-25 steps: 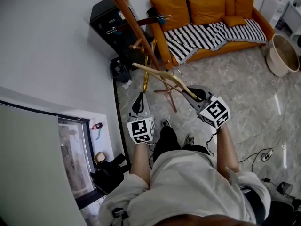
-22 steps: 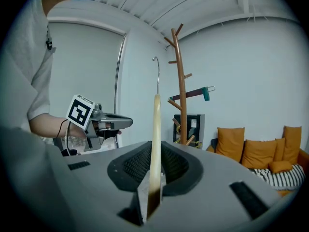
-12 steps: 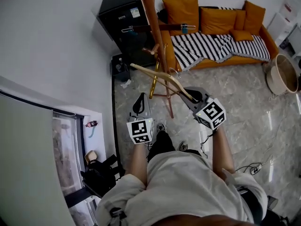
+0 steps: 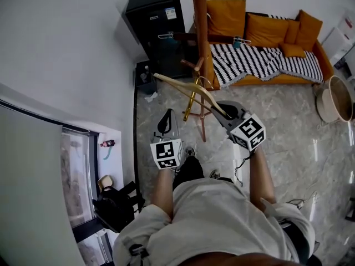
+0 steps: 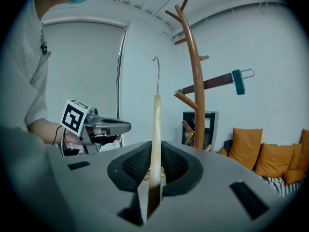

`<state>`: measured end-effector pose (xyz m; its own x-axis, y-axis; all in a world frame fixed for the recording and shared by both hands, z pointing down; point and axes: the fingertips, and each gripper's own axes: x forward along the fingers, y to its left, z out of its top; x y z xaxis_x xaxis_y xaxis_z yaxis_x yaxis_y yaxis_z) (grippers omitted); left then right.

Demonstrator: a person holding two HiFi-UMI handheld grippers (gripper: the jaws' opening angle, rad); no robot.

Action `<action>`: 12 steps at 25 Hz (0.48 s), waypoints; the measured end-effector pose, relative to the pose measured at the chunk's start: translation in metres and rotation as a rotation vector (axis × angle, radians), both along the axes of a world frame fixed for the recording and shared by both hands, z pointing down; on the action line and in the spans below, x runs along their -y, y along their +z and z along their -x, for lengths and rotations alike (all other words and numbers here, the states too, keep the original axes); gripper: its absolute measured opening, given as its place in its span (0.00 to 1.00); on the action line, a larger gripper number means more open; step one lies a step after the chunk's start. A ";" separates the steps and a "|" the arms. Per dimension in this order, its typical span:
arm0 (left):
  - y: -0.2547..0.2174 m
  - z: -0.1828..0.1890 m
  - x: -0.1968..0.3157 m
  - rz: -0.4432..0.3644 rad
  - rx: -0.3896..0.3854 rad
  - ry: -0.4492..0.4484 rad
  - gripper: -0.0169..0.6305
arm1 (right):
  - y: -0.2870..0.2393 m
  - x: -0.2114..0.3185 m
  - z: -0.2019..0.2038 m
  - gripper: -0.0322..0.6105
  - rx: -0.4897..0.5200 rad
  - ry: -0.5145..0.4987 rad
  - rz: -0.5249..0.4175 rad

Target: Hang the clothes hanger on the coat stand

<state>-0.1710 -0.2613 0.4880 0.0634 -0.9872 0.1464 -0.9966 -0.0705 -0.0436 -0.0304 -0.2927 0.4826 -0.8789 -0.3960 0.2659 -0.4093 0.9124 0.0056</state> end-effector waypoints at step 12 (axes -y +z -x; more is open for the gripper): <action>0.020 0.034 0.010 0.038 -0.015 -0.028 0.04 | 0.017 0.034 0.028 0.13 0.095 -0.037 0.129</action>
